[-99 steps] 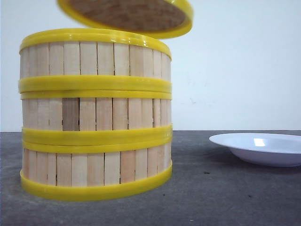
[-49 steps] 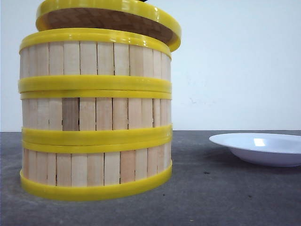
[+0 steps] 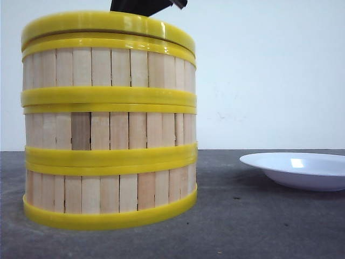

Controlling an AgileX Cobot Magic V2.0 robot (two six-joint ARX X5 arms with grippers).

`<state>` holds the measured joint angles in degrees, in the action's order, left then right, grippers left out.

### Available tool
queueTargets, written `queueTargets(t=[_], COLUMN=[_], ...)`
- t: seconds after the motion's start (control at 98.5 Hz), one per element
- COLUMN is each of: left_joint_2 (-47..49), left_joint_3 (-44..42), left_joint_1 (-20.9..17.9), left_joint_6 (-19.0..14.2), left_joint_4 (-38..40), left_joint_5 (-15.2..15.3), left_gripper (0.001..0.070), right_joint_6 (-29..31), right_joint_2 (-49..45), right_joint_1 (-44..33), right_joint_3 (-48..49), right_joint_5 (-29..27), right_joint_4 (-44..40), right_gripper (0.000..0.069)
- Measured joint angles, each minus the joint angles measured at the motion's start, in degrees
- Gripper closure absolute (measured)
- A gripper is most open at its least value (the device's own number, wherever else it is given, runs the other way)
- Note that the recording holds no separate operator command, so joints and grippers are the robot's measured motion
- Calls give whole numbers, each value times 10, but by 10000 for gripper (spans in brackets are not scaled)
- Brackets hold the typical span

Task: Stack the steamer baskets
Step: 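Lower the lid onto the top basket and open the right gripper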

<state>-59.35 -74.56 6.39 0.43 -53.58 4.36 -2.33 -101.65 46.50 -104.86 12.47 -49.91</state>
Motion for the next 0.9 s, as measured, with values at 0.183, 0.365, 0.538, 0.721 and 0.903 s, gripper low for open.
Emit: queueTargets(t=[0.183, 0.365, 0.538, 0.721, 0.903], left_joint_2=[0, 0, 0, 0, 0], left_joint_3=[0, 0, 0, 0, 0], left_joint_1=[0, 0, 0, 0, 0], left_joint_6=[0, 0, 0, 0, 0], left_joint_4=[0, 0, 0, 0, 0], left_joint_5=[0, 0, 0, 0, 0], left_gripper=[434, 434, 434, 434, 434], right_joint_6=[-8, -9, -9, -9, -9], right_joint_2=[0, 0, 0, 0, 3], right_joint_1=[5, 7, 10, 11, 11], right_joint_3=[-1, -2, -2, -2, -2], right_joint_5=[-24, -31, -32, -33, -33], right_joint_4=[0, -2, -3, -3, -6], right_gripper=[641, 641, 641, 641, 641])
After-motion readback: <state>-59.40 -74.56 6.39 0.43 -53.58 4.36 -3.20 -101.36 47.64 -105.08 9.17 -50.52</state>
